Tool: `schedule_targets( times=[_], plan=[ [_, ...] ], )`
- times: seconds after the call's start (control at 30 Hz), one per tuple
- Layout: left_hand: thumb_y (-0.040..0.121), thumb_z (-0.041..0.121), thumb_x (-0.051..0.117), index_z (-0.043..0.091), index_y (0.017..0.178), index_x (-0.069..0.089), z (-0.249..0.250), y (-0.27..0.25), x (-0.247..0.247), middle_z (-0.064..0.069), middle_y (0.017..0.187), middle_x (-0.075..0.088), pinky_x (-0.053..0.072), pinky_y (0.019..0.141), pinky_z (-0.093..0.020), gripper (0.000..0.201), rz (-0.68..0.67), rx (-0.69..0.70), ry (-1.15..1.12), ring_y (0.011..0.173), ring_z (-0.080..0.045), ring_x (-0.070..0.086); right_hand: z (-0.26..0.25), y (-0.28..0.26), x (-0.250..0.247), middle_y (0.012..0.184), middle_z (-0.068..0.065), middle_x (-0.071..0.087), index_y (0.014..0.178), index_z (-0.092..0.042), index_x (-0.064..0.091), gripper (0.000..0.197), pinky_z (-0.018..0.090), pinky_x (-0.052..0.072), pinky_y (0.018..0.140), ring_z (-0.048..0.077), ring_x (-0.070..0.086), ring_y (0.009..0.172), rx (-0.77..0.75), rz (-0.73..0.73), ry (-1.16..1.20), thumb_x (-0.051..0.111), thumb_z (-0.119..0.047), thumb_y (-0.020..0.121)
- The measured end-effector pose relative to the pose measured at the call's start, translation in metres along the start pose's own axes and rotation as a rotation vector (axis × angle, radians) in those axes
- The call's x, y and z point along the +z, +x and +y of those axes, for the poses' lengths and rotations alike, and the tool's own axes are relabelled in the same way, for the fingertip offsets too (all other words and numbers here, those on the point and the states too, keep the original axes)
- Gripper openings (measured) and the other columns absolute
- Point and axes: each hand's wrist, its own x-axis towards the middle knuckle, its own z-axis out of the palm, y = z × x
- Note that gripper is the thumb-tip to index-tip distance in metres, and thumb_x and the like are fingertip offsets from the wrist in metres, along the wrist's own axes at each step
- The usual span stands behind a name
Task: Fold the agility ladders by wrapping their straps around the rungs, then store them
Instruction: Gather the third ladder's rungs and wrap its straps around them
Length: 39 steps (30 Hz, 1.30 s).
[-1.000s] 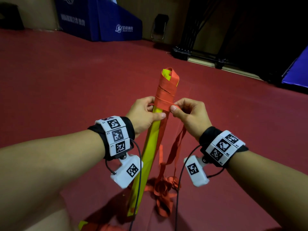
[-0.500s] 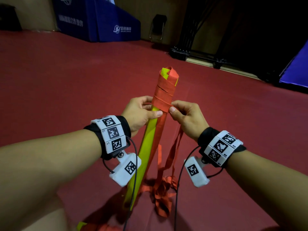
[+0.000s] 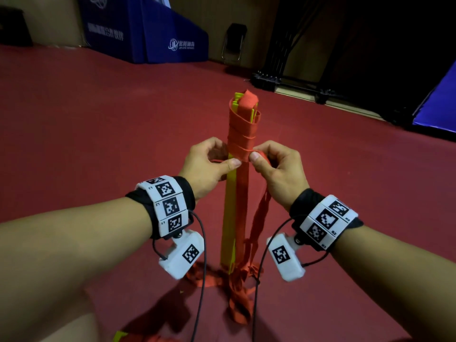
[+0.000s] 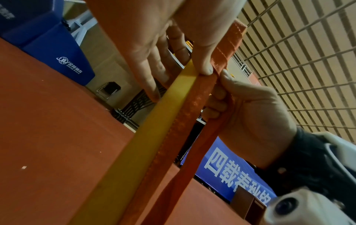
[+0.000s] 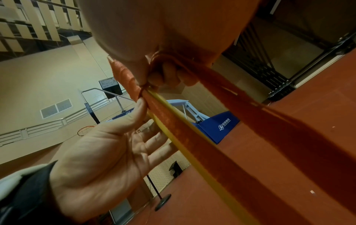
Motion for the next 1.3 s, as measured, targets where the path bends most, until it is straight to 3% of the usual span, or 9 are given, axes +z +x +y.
schedule_targets(
  times=[0.13,0.33,0.43,0.57,0.63,0.77,1.1,1.2,1.3],
  plan=[
    [0.079,0.008,0.080,0.014,0.089,0.065,0.001,0.000,0.003,-0.013,0.097,0.075,0.058,0.089,-0.056,0.020,0.005,0.006,0.041,0.095,-0.030,0.074,0.002,0.000,0.000,0.069,-0.012,0.063,0.081,-0.019,0.069,0.008,0.028,0.046,0.065,0.005,0.055,0.064,0.010,0.010,0.017,0.069,-0.022,0.089],
    [0.055,0.046,0.079,0.026,0.093,0.063,-0.001,-0.003,0.009,0.009,0.089,0.075,0.059,0.084,-0.030,0.046,-0.036,0.053,0.271,0.086,-0.005,0.073,0.005,-0.002,0.005,0.070,0.007,0.068,0.073,-0.016,0.068,0.017,0.041,0.052,0.062,0.015,0.059,0.065,0.025,0.057,0.006,0.074,-0.030,0.082],
    [0.073,0.031,0.084,0.024,0.094,0.064,-0.002,-0.005,0.008,0.012,0.079,0.068,0.050,0.067,-0.017,0.030,-0.040,0.086,0.462,0.075,-0.005,0.067,0.004,-0.005,0.011,0.071,0.012,0.070,0.071,-0.015,0.067,0.024,0.047,0.054,0.063,0.025,0.065,0.065,0.041,0.032,-0.014,0.078,-0.035,0.078],
    [0.084,0.023,0.070,0.021,0.101,0.067,0.000,-0.005,0.009,0.002,0.084,0.068,0.044,0.064,-0.029,0.017,-0.063,0.145,0.641,0.083,-0.023,0.065,0.002,-0.006,0.017,0.072,0.009,0.072,0.070,-0.015,0.066,0.028,0.048,0.055,0.063,0.035,0.067,0.071,0.042,-0.008,-0.037,0.078,-0.039,0.077],
    [0.085,0.018,0.068,0.019,0.102,0.068,-0.001,-0.003,0.009,-0.001,0.086,0.070,0.045,0.063,-0.029,0.017,-0.051,0.132,0.639,0.083,-0.024,0.065,0.002,-0.004,0.016,0.071,0.007,0.072,0.070,-0.016,0.066,0.026,0.044,0.055,0.062,0.031,0.067,0.068,0.058,-0.018,-0.050,0.078,-0.038,0.079],
    [0.084,0.010,0.066,0.019,0.093,0.066,-0.004,0.001,0.010,0.000,0.079,0.066,0.035,0.050,-0.011,0.012,-0.043,0.131,0.626,0.078,-0.023,0.062,0.003,-0.005,0.016,0.066,0.002,0.067,0.069,-0.021,0.065,0.020,0.035,0.049,0.061,0.011,0.058,0.061,0.061,-0.040,-0.070,0.075,-0.032,0.082],
    [0.083,0.016,0.074,0.030,0.091,0.072,-0.006,0.004,-0.001,0.008,0.087,0.074,0.057,0.081,-0.033,0.017,0.008,0.097,0.440,0.087,-0.014,0.070,0.009,-0.002,0.004,0.060,-0.008,0.057,0.075,-0.026,0.066,0.016,0.021,0.037,0.056,0.007,0.046,0.055,0.071,-0.089,-0.257,0.069,-0.024,0.091],
    [0.081,0.014,0.077,0.030,0.097,0.074,-0.006,0.002,-0.004,0.006,0.089,0.076,0.059,0.083,-0.045,0.023,-0.013,0.088,0.389,0.087,-0.016,0.072,0.009,-0.002,0.003,0.064,-0.004,0.064,0.077,-0.026,0.068,0.014,0.018,0.038,0.056,0.008,0.051,0.057,0.048,-0.104,-0.324,0.069,-0.026,0.091],
    [0.078,0.008,0.078,0.027,0.098,0.075,-0.008,0.002,-0.005,0.005,0.089,0.077,0.059,0.083,-0.044,0.027,0.009,0.103,0.384,0.086,-0.016,0.073,0.010,-0.002,0.006,0.062,-0.005,0.061,0.075,-0.025,0.067,0.016,0.017,0.038,0.055,0.007,0.050,0.056,0.041,-0.113,-0.370,0.070,-0.027,0.090]
  ],
)
